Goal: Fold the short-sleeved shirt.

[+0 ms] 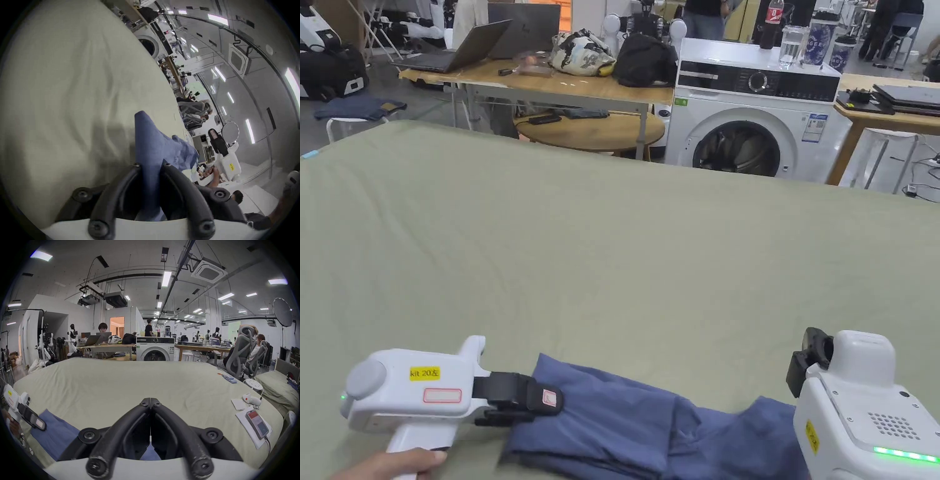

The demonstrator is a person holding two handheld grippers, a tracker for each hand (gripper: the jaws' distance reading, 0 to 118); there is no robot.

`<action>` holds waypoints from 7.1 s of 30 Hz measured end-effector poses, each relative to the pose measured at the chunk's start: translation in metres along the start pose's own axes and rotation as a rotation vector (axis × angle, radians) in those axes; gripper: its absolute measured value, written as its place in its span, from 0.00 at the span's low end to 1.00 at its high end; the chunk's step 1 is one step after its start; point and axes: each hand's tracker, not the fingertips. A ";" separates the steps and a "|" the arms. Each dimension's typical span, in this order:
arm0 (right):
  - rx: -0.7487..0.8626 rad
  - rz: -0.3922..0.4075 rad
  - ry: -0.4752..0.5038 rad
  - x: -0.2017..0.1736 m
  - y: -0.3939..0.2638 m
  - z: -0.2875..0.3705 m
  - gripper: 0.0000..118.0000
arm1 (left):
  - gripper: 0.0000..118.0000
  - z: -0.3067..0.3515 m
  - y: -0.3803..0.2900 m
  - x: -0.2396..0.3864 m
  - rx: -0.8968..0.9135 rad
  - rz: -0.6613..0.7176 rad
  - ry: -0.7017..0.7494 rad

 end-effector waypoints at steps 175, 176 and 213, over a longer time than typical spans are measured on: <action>-0.169 0.035 0.098 -0.033 0.001 -0.004 0.00 | 0.17 -0.119 0.017 0.014 -0.172 0.104 -0.049; -0.132 0.043 0.088 -0.036 0.006 -0.005 0.00 | 0.17 -0.116 0.020 0.014 -0.170 0.104 -0.047; 0.054 0.102 0.309 -0.229 0.033 -0.038 0.00 | 0.17 0.321 0.183 -0.043 -0.007 0.174 0.895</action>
